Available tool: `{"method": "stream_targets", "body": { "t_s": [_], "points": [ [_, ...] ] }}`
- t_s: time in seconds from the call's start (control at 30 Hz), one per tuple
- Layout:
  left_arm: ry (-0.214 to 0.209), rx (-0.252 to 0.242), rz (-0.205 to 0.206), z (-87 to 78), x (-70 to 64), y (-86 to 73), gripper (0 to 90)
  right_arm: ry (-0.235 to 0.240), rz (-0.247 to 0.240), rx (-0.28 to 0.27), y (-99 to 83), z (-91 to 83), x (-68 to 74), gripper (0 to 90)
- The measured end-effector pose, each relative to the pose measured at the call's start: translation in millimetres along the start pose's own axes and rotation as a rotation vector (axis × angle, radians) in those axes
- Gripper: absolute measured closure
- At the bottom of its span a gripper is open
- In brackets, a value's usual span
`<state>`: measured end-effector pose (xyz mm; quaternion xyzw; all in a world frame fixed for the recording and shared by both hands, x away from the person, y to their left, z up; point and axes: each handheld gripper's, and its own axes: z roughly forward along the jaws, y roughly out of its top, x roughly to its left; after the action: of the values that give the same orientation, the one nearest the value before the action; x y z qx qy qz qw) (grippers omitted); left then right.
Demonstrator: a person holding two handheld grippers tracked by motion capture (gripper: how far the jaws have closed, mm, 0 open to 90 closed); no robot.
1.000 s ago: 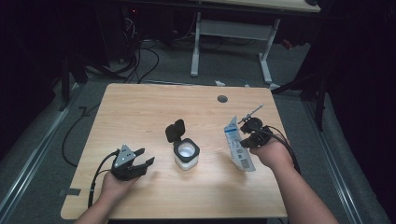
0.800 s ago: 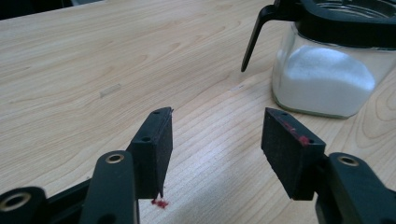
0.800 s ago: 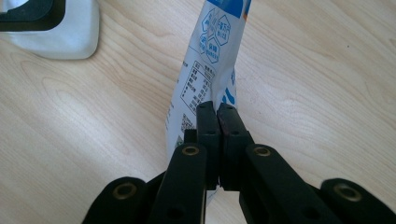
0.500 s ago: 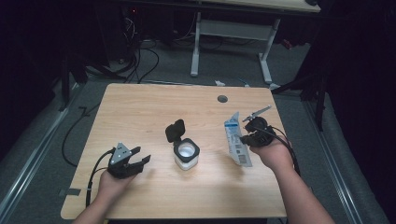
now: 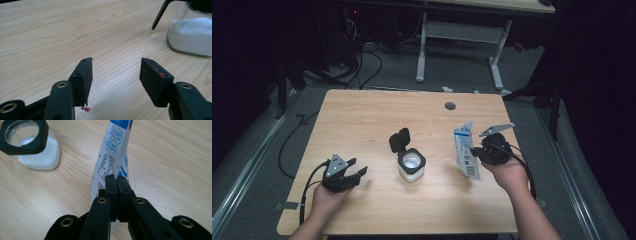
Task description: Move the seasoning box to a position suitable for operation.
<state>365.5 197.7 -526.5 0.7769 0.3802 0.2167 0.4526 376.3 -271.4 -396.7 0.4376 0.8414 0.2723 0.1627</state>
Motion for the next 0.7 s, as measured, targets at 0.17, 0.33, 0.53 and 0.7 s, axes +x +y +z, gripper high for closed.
{"method": "stream_targets", "body": {
  "t_s": [0.17, 0.33, 0.53, 0.7],
  "points": [
    [0.001, 0.008, 0.009, 0.4, -1.3, -0.1, 44.5, 0.005, 0.003, -0.043, -5.7, 2.6, 3.0, 89.4],
    [-0.002, 0.0, 0.017, 0.4, -1.5, -0.2, 44.9, 0.01, 0.007, -0.129, -9.6, 1.5, 5.4, 89.4],
    [-0.003, 0.006, 0.022, 0.8, -0.7, -1.0, 45.8, -0.008, 0.002, -0.182, -16.8, 3.2, 8.7, 89.5],
    [0.013, -0.001, 0.062, -0.8, -2.6, -2.4, 44.3, -0.015, -0.001, -0.224, -22.7, 5.9, 10.7, 89.4]
  ]
}}
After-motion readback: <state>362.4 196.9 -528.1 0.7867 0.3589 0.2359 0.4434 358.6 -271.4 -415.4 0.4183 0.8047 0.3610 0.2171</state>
